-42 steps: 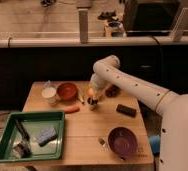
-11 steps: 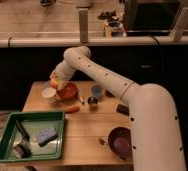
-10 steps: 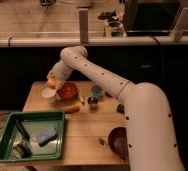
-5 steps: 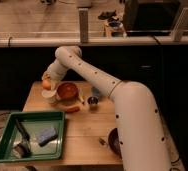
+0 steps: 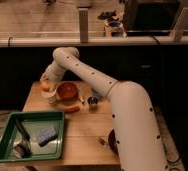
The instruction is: Place apple in paper cup
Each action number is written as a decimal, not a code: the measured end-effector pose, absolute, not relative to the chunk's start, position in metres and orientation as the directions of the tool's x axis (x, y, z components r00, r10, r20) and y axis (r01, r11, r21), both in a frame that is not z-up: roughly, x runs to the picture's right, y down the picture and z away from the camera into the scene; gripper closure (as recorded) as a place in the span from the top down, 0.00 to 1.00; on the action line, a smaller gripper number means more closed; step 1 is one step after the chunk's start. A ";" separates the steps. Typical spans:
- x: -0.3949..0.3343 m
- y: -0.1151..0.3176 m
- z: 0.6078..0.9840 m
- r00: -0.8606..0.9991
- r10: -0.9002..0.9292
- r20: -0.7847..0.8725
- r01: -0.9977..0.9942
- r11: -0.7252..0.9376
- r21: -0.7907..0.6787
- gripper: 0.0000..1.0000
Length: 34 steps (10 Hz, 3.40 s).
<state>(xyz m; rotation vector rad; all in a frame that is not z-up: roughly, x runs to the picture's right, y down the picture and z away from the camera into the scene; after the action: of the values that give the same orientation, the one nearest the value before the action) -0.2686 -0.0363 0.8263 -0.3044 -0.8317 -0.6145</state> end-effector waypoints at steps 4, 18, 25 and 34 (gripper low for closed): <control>-0.276 -0.032 0.826 0.498 -0.392 0.773 0.625 0.780 -0.008 0.80; -0.275 -0.034 0.824 0.468 -0.383 0.796 0.610 0.792 0.023 0.80; -0.275 -0.033 0.824 0.468 -0.383 0.796 0.610 0.792 0.022 0.80; -0.275 -0.034 0.824 0.469 -0.383 0.796 0.609 0.793 0.022 0.80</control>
<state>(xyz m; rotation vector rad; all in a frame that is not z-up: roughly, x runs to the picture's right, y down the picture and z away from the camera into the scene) -0.2751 -0.0335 0.8241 -0.2819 -0.8945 -0.6179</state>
